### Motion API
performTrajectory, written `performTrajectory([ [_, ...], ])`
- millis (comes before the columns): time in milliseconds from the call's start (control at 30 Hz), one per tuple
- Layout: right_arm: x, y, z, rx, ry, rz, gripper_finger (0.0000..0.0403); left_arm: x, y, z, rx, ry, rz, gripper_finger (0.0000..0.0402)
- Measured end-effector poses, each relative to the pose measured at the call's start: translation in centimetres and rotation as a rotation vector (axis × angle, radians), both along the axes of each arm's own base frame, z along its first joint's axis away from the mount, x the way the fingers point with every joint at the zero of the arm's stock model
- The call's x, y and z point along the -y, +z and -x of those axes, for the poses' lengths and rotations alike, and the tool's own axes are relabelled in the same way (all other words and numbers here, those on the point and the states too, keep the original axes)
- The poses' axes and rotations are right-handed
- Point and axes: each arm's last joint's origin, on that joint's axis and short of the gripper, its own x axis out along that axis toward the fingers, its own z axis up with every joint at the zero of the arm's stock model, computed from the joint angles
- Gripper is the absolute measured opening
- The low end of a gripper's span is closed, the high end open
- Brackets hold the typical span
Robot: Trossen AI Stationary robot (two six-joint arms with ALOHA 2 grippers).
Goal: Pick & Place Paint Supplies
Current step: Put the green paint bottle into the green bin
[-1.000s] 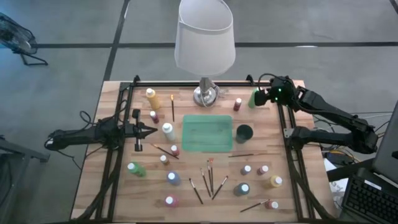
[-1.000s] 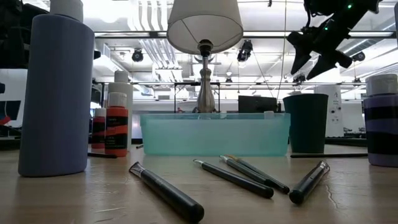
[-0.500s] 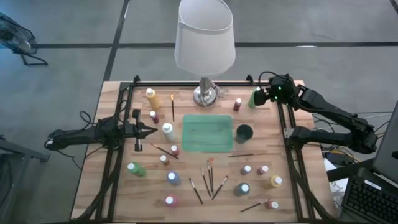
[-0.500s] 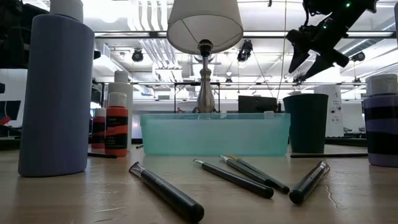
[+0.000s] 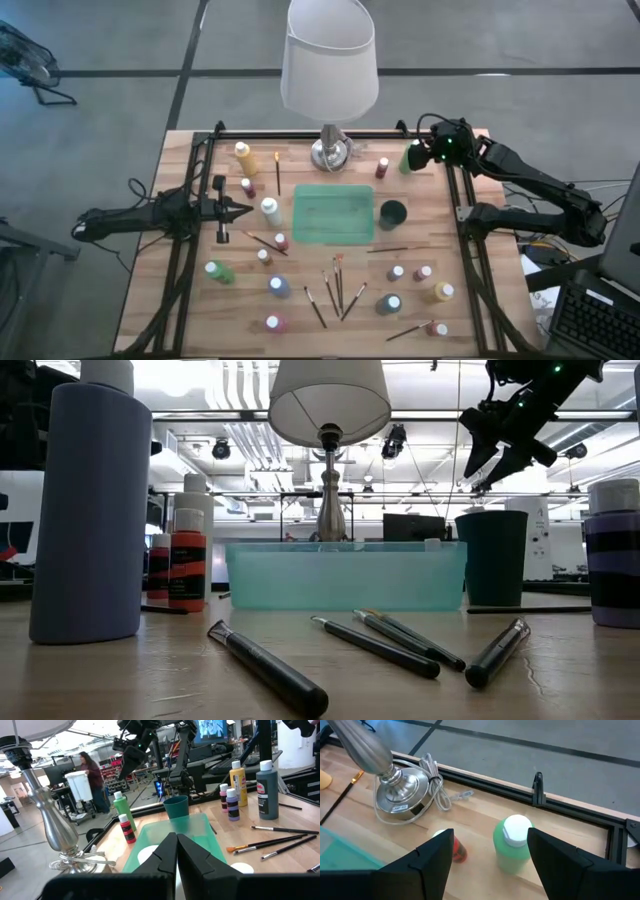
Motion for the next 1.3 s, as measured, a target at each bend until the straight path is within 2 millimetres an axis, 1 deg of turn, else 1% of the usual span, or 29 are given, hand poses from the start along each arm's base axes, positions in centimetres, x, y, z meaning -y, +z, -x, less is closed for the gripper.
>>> performTrajectory([
  [233,0.0,0.0,0.0,-0.009,0.011,0.01,0.0239,0.0,0.0,0.0,0.0,0.0,0.0,0.0016],
  [600,0.1,-0.1,-0.1,-0.015,0.012,0.005,0.0269,0.0,0.0,0.0,0.0,0.0,0.0,0.0016],
  [733,0.1,-0.1,-0.1,-0.017,0.012,0.007,0.0274,0.0,0.0,0.0,0.0,0.0,0.0,0.0016],
  [933,0.2,-0.1,0.0,-0.006,-0.004,0.003,0.026,0.0,0.0,0.0,-0.001,0.0,0.0,0.0016],
  [1133,-0.2,0.2,0.4,0.005,-0.003,0.008,0.0244,0.0,0.0,0.0,0.0,0.0,0.0,0.0016],
  [1300,-1.1,0.4,1.4,-0.021,0.066,-0.012,0.0245,0.0,0.0,0.0,0.0,0.0,0.0,0.0016],
])
